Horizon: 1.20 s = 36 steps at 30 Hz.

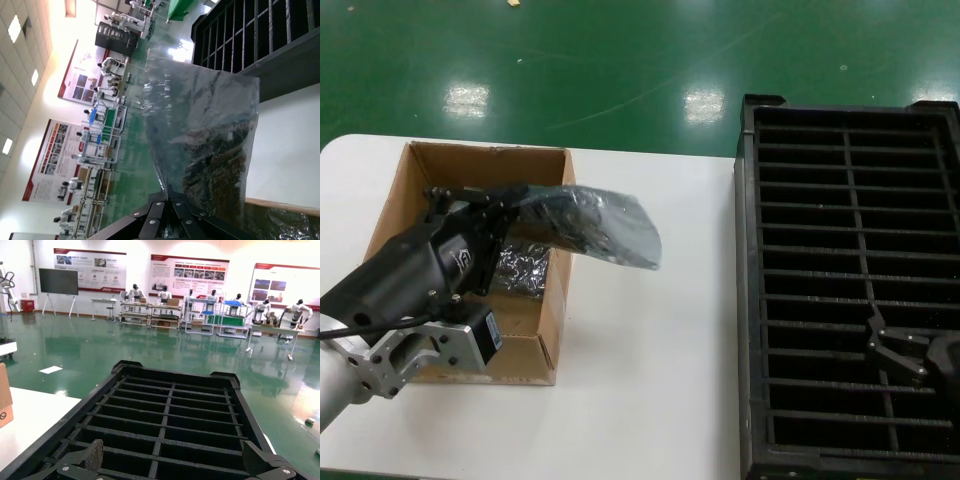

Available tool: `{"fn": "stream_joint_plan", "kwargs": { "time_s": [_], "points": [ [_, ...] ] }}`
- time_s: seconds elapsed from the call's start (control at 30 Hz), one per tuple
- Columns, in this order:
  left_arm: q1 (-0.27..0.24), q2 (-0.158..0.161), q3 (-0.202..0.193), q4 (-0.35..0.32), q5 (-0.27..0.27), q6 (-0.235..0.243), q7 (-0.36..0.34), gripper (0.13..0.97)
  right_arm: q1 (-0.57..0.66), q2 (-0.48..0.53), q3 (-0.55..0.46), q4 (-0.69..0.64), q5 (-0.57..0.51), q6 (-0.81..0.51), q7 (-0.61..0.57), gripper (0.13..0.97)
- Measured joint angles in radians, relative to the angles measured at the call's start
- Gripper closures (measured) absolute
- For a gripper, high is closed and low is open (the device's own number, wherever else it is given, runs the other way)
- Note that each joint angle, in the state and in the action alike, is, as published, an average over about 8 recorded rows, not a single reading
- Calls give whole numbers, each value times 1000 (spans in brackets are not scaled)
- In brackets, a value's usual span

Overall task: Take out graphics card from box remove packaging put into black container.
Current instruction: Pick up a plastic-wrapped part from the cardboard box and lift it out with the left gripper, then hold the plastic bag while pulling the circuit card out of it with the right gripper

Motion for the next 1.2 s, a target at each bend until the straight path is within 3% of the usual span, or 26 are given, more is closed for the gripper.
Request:
{"fn": "stream_joint_plan", "kwargs": {
  "time_s": [0.27,0.8,0.93,1.2],
  "points": [
    [4,-8,3,1,-13,-5,3,957,-3,-31,14,6,-5,-15,-23,129],
    [4,-8,3,1,-13,-5,3,957,32,-240,65,73,-3,-98,-197,150],
    [4,-8,3,1,-13,-5,3,957,54,-250,41,75,-16,-89,-205,162],
    [4,-8,3,1,-13,-5,3,957,85,-215,-22,76,-39,-77,-190,263]
  ]
}}
